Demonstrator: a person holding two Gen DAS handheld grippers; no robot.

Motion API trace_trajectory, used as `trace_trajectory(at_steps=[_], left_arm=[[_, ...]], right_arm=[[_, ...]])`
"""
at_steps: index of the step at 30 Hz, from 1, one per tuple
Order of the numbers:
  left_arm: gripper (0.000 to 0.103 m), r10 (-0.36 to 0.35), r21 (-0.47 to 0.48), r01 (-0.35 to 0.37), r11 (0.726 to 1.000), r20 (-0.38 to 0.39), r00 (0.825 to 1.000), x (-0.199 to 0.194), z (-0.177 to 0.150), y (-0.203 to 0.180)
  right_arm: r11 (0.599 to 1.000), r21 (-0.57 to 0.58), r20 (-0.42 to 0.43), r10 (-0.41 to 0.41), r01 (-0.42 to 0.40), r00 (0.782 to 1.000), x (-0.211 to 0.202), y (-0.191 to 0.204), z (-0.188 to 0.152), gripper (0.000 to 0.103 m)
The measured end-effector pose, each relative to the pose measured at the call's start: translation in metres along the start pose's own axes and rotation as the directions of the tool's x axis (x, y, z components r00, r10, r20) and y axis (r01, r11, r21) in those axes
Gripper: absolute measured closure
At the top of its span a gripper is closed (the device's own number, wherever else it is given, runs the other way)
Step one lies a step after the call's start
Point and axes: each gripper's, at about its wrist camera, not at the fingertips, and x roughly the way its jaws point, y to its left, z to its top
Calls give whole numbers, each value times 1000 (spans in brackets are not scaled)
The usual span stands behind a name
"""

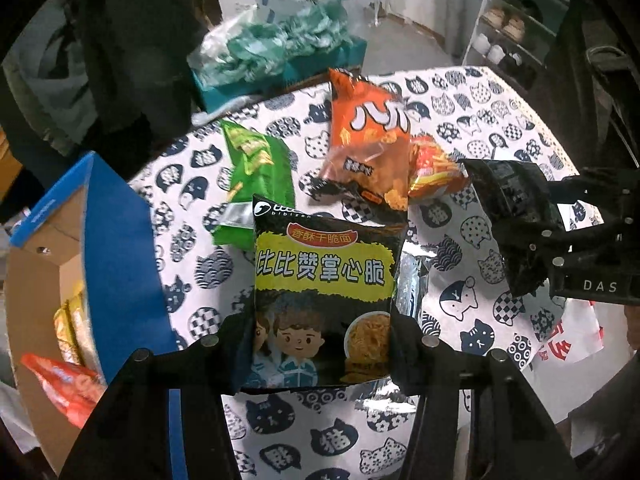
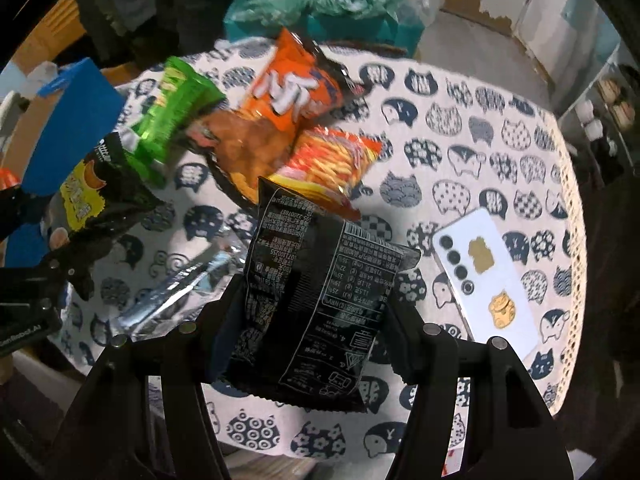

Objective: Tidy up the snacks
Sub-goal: 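Lift both bags and carry them over the cardboard box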

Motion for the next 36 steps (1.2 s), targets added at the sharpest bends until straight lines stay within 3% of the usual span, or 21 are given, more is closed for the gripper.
trace_trajectory(at_steps=[16, 36], left_arm=[[48, 22, -37, -19, 999, 98, 995, -60, -7, 26], [48, 71, -150, -46, 988, 162, 984, -98, -26, 85]], right_arm=[[995, -95, 122, 9, 3, 992, -44, 40, 24, 41], [982, -184, 174, 77, -44, 982, -67, 108, 52, 41]])
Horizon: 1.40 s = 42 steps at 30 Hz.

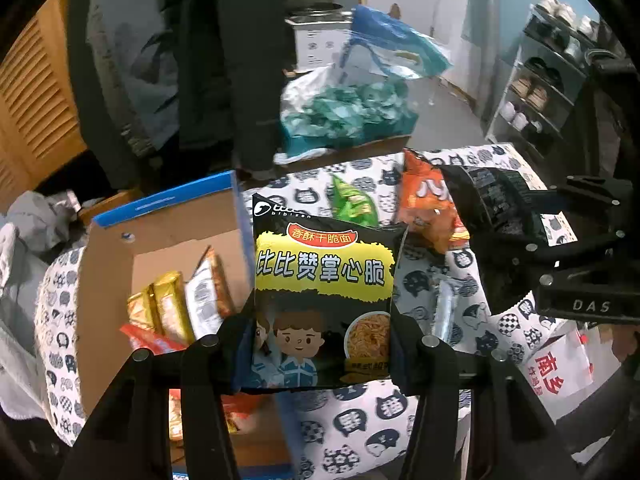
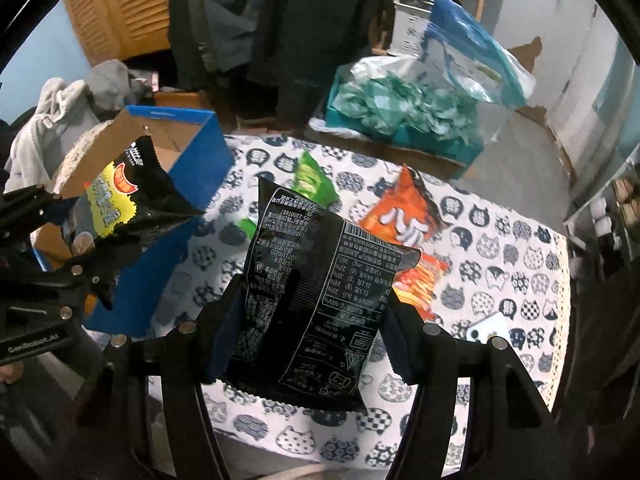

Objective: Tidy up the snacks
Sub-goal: 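Lift both bags and carry them over the cardboard box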

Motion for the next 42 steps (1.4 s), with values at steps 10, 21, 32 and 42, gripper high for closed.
trace_trajectory(at_steps=[10, 21, 32, 42], left_arm=[[48, 37, -105, -36, 994, 15, 999, -11, -12, 56], [48, 115, -200, -109, 974, 20, 993, -16, -27, 120], [48, 159, -295, -166, 941, -46, 986, -2, -49, 170], [48, 168, -332, -199, 922, -120, 978, 15, -65, 191]], right_arm=[[997, -60, 21, 57, -55, 998, 8, 50, 31, 41], [981, -151, -3, 121, -120, 993, 36, 115, 70, 41], [945, -255, -86, 189, -205, 978, 67, 183, 94, 41], [914, -339, -142, 184, -222, 973, 98, 212, 99, 40]])
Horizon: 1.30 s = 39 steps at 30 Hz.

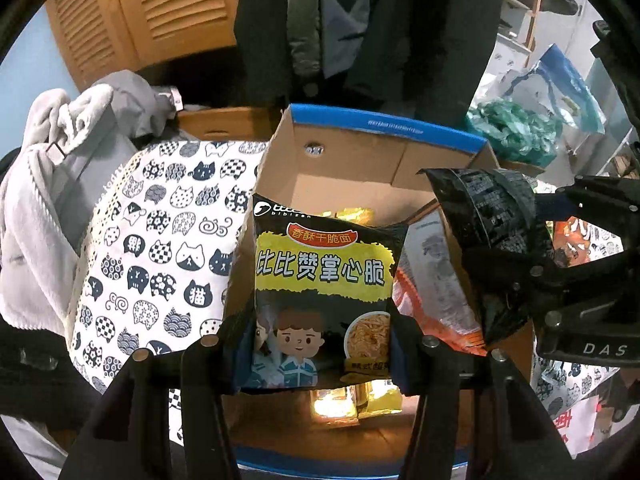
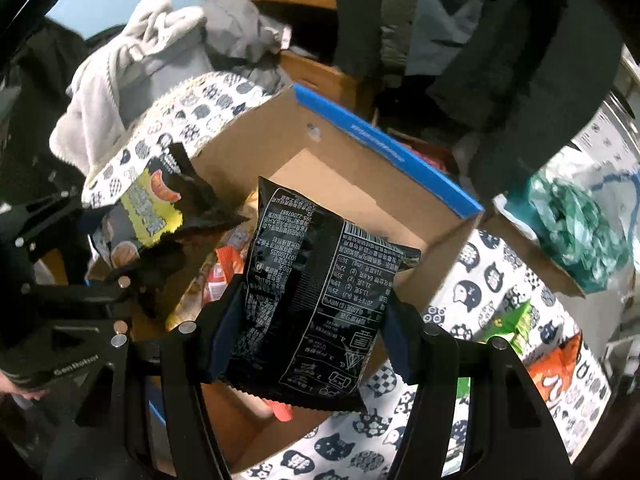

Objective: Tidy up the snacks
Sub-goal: 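Lift both bags and carry them over the cardboard box, then open both tools to drop the bags into the box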

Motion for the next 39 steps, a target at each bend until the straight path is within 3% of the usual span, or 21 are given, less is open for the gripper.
trace_trajectory(at_steps=[19, 23, 39], left_arm=[[44, -7, -20, 6, 1000, -69, 998, 15, -4, 2], [30, 4, -19, -4, 1000, -50, 999, 9, -2, 1], [22, -56, 82, 51, 995, 64, 996, -32, 6, -46]], right_arm=[[999, -15, -42, 30, -31, 999, 18, -1, -3, 38], [1000, -11, -37, 23, -23, 999, 14, -1, -3, 26], [1000, 17, 38, -10, 9, 999, -62, -43, -33, 24]])
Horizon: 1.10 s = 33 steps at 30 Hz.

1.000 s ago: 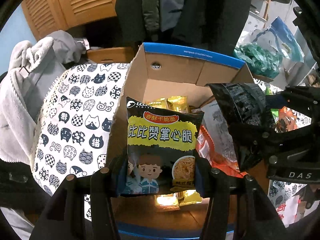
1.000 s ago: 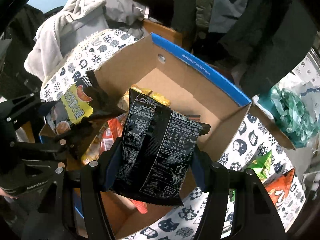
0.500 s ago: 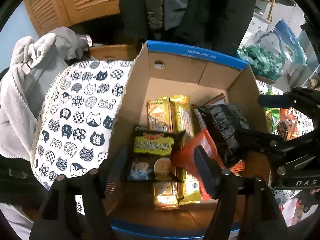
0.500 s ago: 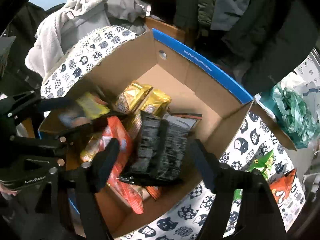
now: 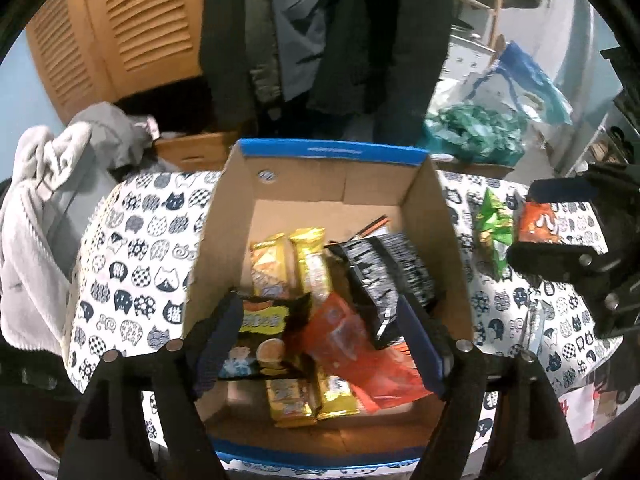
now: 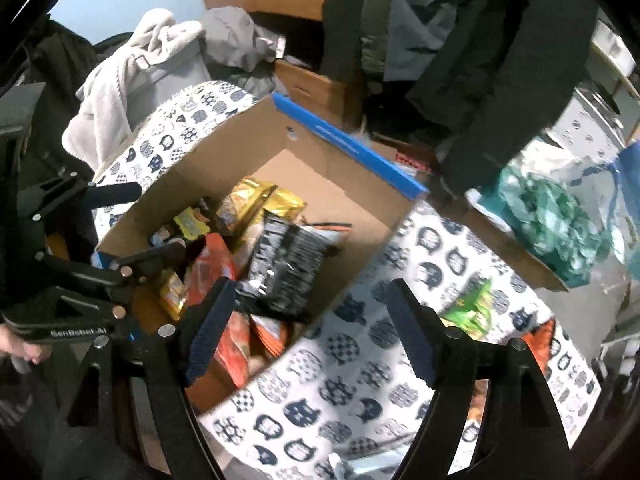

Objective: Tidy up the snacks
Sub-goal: 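Open both tools to drop the bags into the box, then move both tools back over the green and orange bags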

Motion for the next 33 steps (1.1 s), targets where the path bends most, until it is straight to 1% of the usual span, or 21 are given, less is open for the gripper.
trace_trajectory(at_steps=[4, 7, 13, 19, 24, 27, 33], left_arm=[[22, -24, 32, 23, 999, 12, 1000, -3, 3, -19], [22, -40, 57, 39, 998, 17, 999, -5, 4, -34], [22, -70, 121, 68, 990, 16, 997, -5, 5, -66], [22, -83, 180, 81, 980, 7, 997, -3, 7, -98], [22, -89, 212, 91, 973, -17, 996, 4, 8, -121], [22, -92, 229, 97, 969, -33, 995, 10, 9, -134], [22, -89, 260, 103, 960, -65, 994, 25, 11, -159]], right_arm=[[999, -5, -7, -40, 40, 999, -15, -20, -16, 23], [997, 5, -21, -76, 76, 997, -23, -42, -31, 23], [988, 88, -47, -123, 127, 991, -35, -96, -64, 22], [972, 171, -67, -151, 160, 986, -42, -142, -93, 22], [949, 252, -88, -171, 188, 981, -42, -176, -120, 22], [930, 306, -117, -176, 204, 977, -38, -194, -135, 22], [885, 416, -147, -161, 209, 976, -28, -224, -158, 22]])
